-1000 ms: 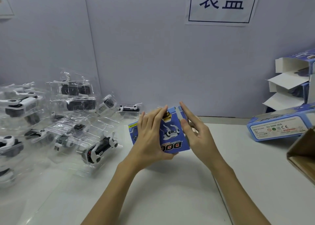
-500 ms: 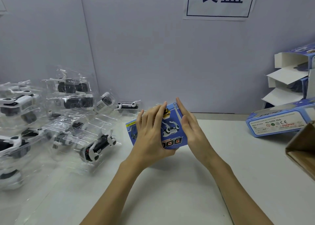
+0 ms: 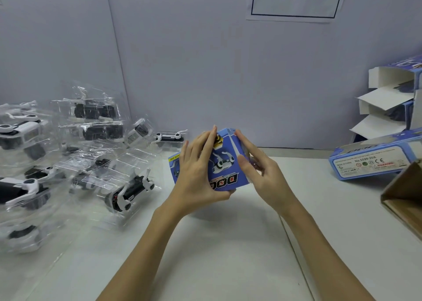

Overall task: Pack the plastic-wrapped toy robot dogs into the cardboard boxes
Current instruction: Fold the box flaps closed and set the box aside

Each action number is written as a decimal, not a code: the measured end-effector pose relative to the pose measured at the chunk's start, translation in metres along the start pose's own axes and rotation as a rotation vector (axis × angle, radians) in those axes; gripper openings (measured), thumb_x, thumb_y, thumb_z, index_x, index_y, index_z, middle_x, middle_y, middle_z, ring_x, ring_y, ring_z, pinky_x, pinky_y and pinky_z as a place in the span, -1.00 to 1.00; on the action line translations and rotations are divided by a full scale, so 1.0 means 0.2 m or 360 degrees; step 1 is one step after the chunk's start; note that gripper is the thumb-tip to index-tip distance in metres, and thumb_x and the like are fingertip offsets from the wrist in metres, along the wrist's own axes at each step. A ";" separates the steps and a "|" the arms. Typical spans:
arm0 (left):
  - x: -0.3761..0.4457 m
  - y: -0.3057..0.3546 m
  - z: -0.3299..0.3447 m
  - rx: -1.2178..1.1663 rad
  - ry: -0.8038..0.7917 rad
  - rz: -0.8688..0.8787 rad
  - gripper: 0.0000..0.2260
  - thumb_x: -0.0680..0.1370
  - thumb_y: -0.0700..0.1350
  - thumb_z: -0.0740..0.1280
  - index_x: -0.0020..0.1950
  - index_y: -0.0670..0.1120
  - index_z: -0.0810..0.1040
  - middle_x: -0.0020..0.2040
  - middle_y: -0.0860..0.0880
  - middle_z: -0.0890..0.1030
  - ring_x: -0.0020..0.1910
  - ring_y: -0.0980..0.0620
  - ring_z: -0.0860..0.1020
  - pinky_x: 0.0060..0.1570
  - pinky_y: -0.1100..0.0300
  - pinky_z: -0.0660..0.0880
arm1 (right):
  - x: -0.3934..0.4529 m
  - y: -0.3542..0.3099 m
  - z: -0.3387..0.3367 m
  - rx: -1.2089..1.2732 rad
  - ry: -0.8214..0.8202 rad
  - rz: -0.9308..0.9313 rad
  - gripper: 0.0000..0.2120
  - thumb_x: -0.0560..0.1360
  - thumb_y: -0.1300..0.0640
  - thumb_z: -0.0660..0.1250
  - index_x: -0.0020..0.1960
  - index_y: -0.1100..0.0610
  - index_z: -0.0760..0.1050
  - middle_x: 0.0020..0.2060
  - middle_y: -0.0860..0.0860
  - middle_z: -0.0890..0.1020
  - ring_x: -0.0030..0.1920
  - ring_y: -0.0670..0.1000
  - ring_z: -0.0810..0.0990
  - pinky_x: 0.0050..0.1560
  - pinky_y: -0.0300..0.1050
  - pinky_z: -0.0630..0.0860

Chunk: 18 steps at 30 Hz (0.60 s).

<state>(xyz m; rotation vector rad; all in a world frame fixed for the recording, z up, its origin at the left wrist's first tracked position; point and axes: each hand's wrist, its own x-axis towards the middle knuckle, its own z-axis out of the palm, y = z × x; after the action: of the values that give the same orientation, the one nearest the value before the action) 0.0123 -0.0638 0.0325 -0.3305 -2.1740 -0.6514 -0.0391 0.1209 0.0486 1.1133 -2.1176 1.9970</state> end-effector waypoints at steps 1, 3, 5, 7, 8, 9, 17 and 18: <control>0.00 0.00 0.00 -0.0023 -0.0005 -0.0014 0.13 0.30 0.14 0.64 0.70 -0.09 0.09 0.57 0.05 0.28 0.60 0.04 0.20 0.59 -0.27 0.03 | 0.00 0.00 0.00 -0.0022 0.0035 -0.0023 -0.52 0.63 -0.03 0.28 0.54 -0.23 0.36 0.38 -0.07 0.54 0.36 -0.02 0.57 0.01 -0.11 0.69; 0.01 0.01 -0.01 -0.0052 -0.0019 -0.0033 0.11 0.29 0.13 0.63 0.69 -0.09 0.11 0.57 0.04 0.29 0.59 0.06 0.20 0.59 -0.28 -0.01 | -0.01 0.01 0.02 -0.0002 0.0071 -0.0037 -0.54 0.64 -0.04 0.26 0.53 -0.23 0.38 0.35 -0.08 0.56 0.35 -0.03 0.58 -0.01 -0.11 0.70; 0.01 0.02 0.00 -0.0068 -0.0025 -0.0045 0.10 0.28 0.11 0.62 0.68 -0.08 0.13 0.56 0.05 0.29 0.59 0.08 0.20 0.60 -0.27 -0.05 | -0.01 0.01 0.03 0.0009 0.0071 -0.0049 -0.55 0.65 -0.04 0.24 0.53 -0.24 0.38 0.32 -0.13 0.57 0.34 -0.04 0.58 -0.03 -0.13 0.70; 0.01 0.02 0.00 -0.0075 -0.0027 -0.0050 0.09 0.28 0.10 0.62 0.68 -0.09 0.14 0.56 0.04 0.29 0.59 0.08 0.19 0.60 -0.26 -0.07 | -0.01 0.01 0.03 -0.0014 0.0071 -0.0076 -0.57 0.67 -0.04 0.22 0.51 -0.30 0.37 0.29 -0.21 0.58 0.33 -0.05 0.59 -0.05 -0.17 0.69; 0.01 0.02 0.00 -0.0076 -0.0032 -0.0051 0.09 0.28 0.09 0.62 0.68 -0.10 0.14 0.56 0.03 0.29 0.59 0.08 0.19 0.60 -0.26 -0.08 | -0.02 0.01 0.03 -0.0033 0.0066 -0.0080 -0.58 0.67 -0.04 0.21 0.50 -0.34 0.36 0.27 -0.24 0.58 0.33 -0.06 0.59 -0.06 -0.18 0.68; 0.01 0.02 0.00 -0.0076 -0.0034 -0.0050 0.09 0.28 0.09 0.63 0.68 -0.10 0.14 0.56 0.02 0.29 0.59 0.07 0.19 0.60 -0.26 -0.08 | -0.02 0.00 0.03 -0.0052 0.0058 -0.0076 -0.57 0.67 -0.05 0.20 0.49 -0.38 0.36 0.26 -0.27 0.57 0.33 -0.07 0.58 -0.07 -0.19 0.68; 0.00 0.04 0.02 -0.0024 0.0005 -0.0058 0.09 0.29 0.12 0.66 0.67 -0.11 0.16 0.54 -0.01 0.32 0.54 0.03 0.24 0.56 -0.26 0.07 | -0.01 0.03 0.04 -0.0200 -0.0036 -0.0107 -0.56 0.71 -0.12 0.03 0.55 -0.44 0.19 0.48 -0.11 0.40 0.44 -0.02 0.49 0.13 -0.06 0.68; 0.01 0.04 0.01 -0.0019 0.0005 -0.0058 0.10 0.29 0.11 0.67 0.67 -0.11 0.16 0.54 0.01 0.32 0.53 0.04 0.24 0.54 -0.27 0.11 | -0.01 0.02 0.04 -0.0211 -0.0052 -0.0112 -0.56 0.72 -0.12 0.03 0.55 -0.44 0.18 0.49 -0.09 0.38 0.44 -0.02 0.49 0.14 -0.06 0.68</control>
<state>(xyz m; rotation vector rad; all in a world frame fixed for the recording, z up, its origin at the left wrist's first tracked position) 0.0132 -0.0561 0.0345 -0.2968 -2.1783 -0.6847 -0.0368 0.1146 0.0421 1.1887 -2.1574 1.7921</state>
